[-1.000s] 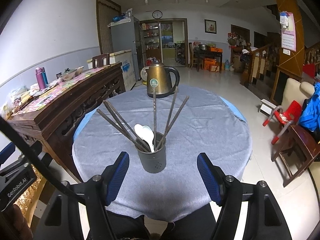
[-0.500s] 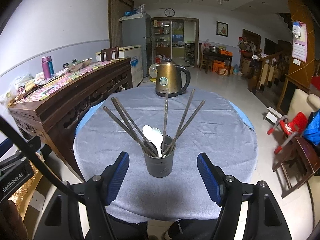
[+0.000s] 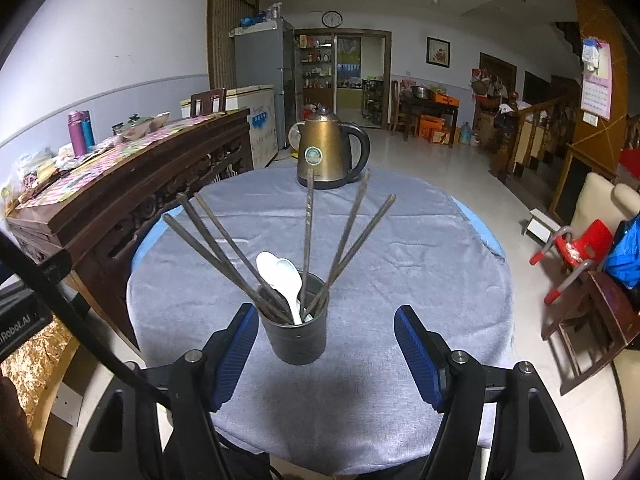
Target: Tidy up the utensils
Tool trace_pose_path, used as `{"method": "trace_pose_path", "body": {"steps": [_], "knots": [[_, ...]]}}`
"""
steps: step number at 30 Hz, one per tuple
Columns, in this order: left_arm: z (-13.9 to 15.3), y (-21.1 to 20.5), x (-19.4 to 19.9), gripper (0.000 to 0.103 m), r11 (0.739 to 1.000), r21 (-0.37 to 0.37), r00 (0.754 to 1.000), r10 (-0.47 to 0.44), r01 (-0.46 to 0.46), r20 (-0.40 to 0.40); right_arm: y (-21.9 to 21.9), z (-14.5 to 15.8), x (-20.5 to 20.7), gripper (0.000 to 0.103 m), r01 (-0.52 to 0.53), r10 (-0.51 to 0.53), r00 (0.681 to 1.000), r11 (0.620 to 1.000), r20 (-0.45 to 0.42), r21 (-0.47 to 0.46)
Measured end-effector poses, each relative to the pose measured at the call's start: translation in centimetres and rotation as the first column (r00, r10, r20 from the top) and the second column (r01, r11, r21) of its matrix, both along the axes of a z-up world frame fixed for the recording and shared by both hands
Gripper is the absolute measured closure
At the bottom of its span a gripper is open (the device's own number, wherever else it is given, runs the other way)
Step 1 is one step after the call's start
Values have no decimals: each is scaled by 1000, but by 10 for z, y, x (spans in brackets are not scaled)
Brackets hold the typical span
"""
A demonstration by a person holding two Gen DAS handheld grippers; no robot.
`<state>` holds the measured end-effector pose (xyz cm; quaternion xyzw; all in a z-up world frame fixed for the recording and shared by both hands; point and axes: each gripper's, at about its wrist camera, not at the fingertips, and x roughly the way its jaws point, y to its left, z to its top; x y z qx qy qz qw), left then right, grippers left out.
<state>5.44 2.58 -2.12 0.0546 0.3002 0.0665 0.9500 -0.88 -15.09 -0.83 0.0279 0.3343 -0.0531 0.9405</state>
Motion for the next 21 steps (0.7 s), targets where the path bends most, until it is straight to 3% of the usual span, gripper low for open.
{"method": "trace_pose_path", "body": {"steps": [10,15,21], "knots": [[-18,9,19,9,1000,-4,998,29,-29,-58,0,-22,30,29,-23,26,999,998,-46,55],[-20,11,26,9,999,-39,998,-21,19,-54,12,-24,35,29,-31,32,998,999,-62,26],[-17,12,33,9,992,-64,994,-108,105,-32,21,-17,27,29,32,-34,998,999,-55,-27]]}}
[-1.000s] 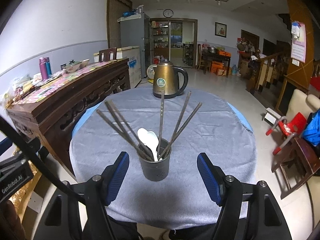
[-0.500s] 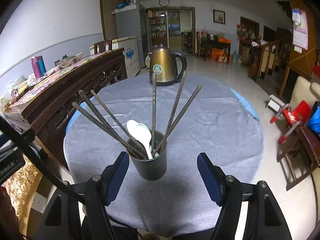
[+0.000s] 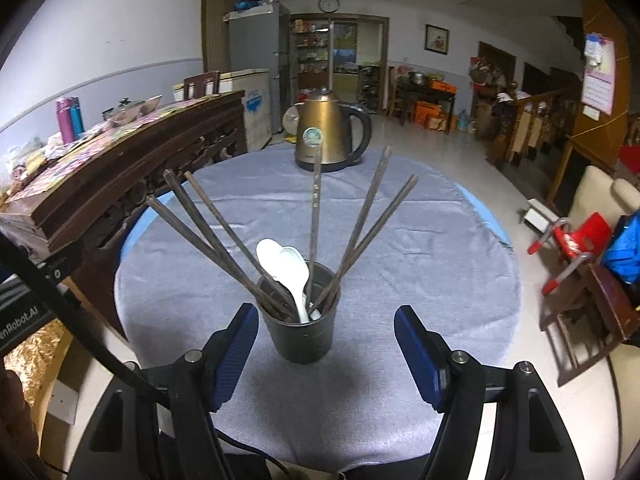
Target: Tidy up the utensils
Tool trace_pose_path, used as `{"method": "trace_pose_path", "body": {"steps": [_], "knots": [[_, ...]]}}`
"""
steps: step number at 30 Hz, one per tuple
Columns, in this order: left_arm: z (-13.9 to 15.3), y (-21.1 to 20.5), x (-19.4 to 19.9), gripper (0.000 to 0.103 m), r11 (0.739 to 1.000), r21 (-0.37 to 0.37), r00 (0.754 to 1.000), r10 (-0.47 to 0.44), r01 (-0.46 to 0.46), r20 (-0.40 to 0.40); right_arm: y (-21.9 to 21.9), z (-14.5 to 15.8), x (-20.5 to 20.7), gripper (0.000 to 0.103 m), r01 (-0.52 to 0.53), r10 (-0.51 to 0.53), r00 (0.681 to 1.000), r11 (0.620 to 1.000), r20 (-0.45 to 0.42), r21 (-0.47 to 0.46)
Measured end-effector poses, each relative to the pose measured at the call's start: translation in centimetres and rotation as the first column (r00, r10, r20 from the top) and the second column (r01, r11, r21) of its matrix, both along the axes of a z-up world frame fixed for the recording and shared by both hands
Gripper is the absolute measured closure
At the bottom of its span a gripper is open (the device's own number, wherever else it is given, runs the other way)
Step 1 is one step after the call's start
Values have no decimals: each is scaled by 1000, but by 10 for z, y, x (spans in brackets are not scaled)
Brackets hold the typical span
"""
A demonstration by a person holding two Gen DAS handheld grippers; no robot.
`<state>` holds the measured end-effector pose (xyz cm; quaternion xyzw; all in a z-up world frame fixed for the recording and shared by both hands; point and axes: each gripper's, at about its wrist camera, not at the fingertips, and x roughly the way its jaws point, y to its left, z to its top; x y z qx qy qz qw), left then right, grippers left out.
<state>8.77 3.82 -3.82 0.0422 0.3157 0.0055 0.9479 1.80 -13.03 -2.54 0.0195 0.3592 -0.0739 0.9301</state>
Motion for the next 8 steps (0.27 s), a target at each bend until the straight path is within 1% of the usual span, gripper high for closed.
{"method": "trace_pose_path", "body": {"steps": [5,6,8], "knots": [[2,-6,12,9,996,1,996,-90,90,-4,2,5,-7,29,48,-48,999,999,3,-7],[1,-7,15,9,995,-5,995,-101,101,-8,1,5,-7,29,57,-57,998,998,3,1],[-4,-8,27,9,996,-13,995,-94,94,-21,-8,4,-10,29,78,-78,997,997,5,24]]}}
